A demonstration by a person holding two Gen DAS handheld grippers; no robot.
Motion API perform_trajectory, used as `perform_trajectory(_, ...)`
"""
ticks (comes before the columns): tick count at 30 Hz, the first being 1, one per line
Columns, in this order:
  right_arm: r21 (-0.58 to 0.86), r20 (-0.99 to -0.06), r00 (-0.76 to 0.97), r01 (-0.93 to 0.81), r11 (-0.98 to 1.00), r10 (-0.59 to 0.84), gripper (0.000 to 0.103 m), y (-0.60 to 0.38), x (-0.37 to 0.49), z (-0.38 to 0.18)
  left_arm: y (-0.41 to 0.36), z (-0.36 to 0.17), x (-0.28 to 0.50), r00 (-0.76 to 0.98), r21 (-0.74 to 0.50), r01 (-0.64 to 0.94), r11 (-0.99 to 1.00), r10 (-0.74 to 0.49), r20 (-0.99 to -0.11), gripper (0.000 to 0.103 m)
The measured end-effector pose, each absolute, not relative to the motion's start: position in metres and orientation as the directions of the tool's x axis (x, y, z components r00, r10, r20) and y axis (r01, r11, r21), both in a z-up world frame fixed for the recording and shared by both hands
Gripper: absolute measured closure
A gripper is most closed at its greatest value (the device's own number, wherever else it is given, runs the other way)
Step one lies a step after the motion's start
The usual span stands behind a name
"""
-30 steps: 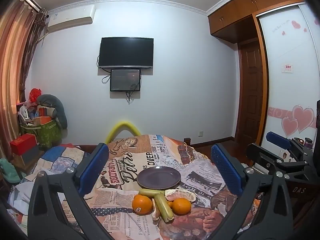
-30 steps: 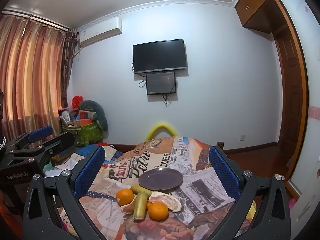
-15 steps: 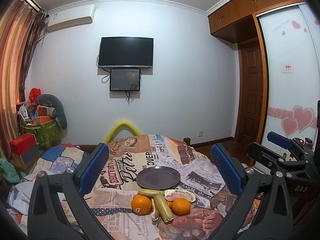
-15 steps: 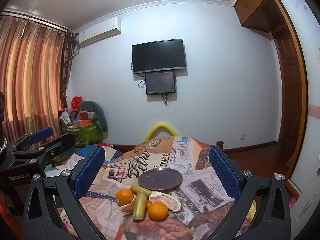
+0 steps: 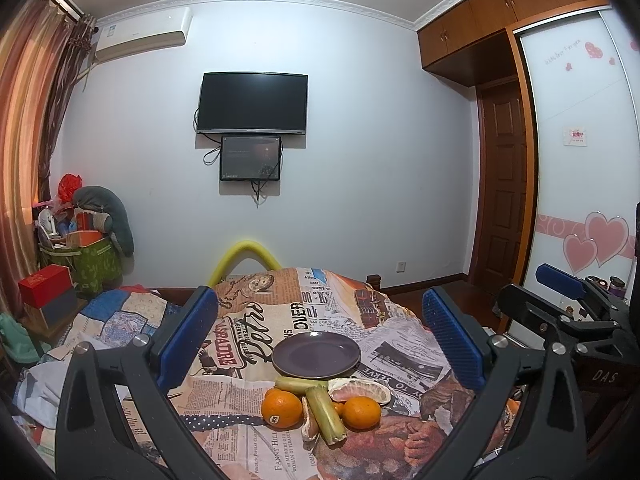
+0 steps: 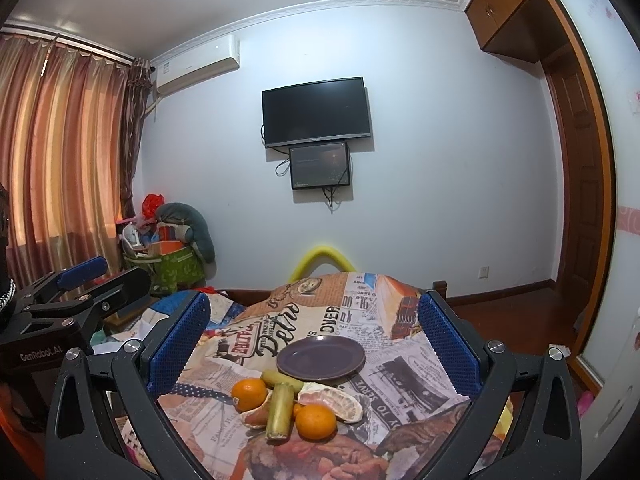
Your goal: Organize fruits
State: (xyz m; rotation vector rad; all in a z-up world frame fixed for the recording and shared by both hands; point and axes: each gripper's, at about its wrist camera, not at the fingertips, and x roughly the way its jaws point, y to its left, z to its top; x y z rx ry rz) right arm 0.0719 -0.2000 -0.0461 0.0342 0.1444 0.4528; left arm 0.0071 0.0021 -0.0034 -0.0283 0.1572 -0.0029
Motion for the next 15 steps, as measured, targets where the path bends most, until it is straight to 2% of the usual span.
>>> perform_trajectory(15,0.067,-0.128,0.890,-0.433,0.899,0.438,0.000,-0.2010,0.0730,-0.0472,0.0011,-0.0050,0.0085,0.987,-0.032,0.007,0.999,-0.012,-0.159,0.000)
